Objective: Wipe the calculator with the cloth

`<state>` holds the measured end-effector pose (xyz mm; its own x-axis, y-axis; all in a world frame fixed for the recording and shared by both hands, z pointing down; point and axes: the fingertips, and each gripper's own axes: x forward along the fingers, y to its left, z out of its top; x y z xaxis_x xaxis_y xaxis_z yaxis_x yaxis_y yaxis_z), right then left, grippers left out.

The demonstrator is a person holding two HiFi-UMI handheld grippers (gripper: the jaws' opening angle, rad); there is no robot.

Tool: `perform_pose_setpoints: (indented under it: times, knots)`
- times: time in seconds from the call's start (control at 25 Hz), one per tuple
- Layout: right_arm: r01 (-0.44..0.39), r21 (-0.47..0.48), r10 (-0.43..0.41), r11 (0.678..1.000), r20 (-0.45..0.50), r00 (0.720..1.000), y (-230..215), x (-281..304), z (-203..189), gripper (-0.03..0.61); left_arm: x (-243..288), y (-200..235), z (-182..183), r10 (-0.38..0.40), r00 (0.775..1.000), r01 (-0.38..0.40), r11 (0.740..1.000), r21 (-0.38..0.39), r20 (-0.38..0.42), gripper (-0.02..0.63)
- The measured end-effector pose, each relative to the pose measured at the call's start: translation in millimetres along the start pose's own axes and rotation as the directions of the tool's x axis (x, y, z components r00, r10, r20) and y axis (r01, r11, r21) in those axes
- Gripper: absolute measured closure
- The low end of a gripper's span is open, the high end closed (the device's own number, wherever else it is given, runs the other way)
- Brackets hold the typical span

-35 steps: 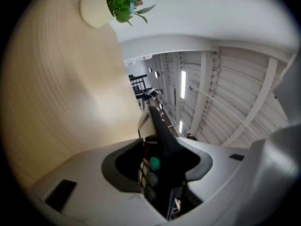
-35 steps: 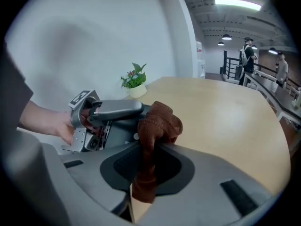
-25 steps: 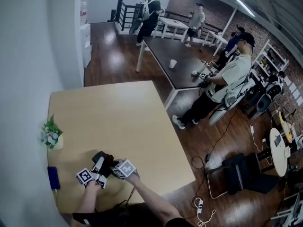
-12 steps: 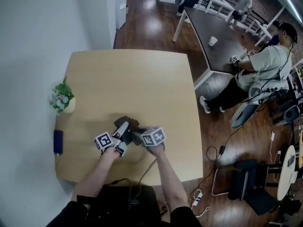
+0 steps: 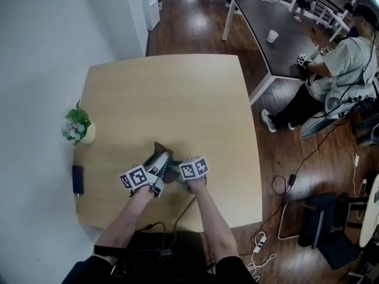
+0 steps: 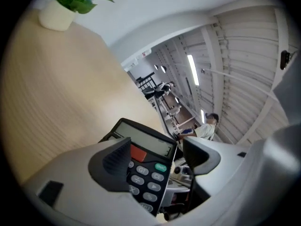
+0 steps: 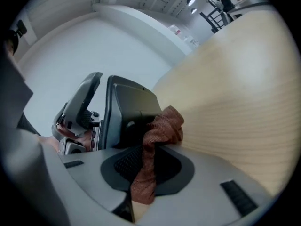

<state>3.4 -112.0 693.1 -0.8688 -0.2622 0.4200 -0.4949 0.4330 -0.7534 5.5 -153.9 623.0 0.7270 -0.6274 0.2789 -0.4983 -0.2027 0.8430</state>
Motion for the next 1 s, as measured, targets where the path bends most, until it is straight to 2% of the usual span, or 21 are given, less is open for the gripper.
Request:
perform_pose_setpoints:
  times: [0.08, 0.16, 0.28, 0.36, 0.44, 0.52, 0.56, 0.6, 0.64, 0.68, 0.84, 0.92, 1.0]
  knots:
    - [0.118, 0.027, -0.118, 0.993, -0.018, 0.993, -20, -14, 0, 0.52, 6, 3, -3, -0.016, 1.0, 0.016, 0.999, -0.047, 0.005, 0.273]
    - [0.242, 0.056, -0.241, 0.969, -0.016, 0.97, -40, -35, 4, 0.52, 13, 5, -12, -0.03, 1.0, 0.029, 0.996, -0.089, -0.008, 0.273]
    - [0.32, 0.062, -0.321, 0.946, 0.011, 0.947, -50, -57, 8, 0.52, 19, 14, -28, -0.038, 0.999, 0.035, 0.983, -0.178, -0.014, 0.273]
    - [0.38, 0.043, -0.382, 0.924, 0.031, 0.924, -54, -72, 10, 0.52, 18, 10, -28, -0.069, 0.998, 0.067, 0.982, -0.174, -0.009, 0.275]
    - [0.488, 0.007, -0.487, 0.873, 0.082, 0.87, -61, -101, 18, 0.52, 9, 3, -17, -0.123, 0.992, 0.122, 0.986, -0.111, -0.004, 0.273]
    - [0.602, -0.036, -0.591, 0.798, 0.156, 0.792, -66, -137, 30, 0.518, -7, 3, 3, -0.166, 0.986, 0.166, 0.985, -0.036, 0.011, 0.273]
    - [0.642, -0.05, -0.624, 0.765, 0.186, 0.759, -68, -153, 34, 0.519, -16, 8, 14, -0.168, 0.986, 0.168, 0.986, -0.004, 0.022, 0.273]
    - [0.66, -0.058, -0.639, 0.749, 0.202, 0.742, -68, -163, 37, 0.52, -24, 16, 24, -0.15, 0.988, 0.15, 0.988, 0.022, 0.028, 0.273]
    - [0.658, -0.065, -0.636, 0.75, 0.203, 0.745, -67, -166, 38, 0.52, -30, 28, 31, -0.114, 0.993, 0.113, 0.993, 0.037, 0.027, 0.272]
    - [0.64, -0.076, -0.619, 0.764, 0.19, 0.762, -66, -161, 37, 0.519, -34, 42, 34, -0.07, 0.997, 0.07, 0.997, 0.035, 0.017, 0.273]
    - [0.492, -0.12, -0.487, 0.862, 0.071, 0.871, -63, -102, 25, 0.518, -33, 81, 15, 0.03, 0.999, -0.033, 0.996, -0.085, -0.037, 0.275]
    - [0.394, -0.068, -0.393, 0.917, 0.017, 0.919, -58, -73, 18, 0.519, -27, 87, 7, 0.028, 0.999, -0.034, 0.992, -0.126, -0.045, 0.275]
    - [0.325, -0.001, -0.325, 0.946, 0.009, 0.946, -51, -56, 15, 0.52, -18, 85, 11, -0.013, 0.999, 0.008, 0.991, -0.137, -0.034, 0.276]
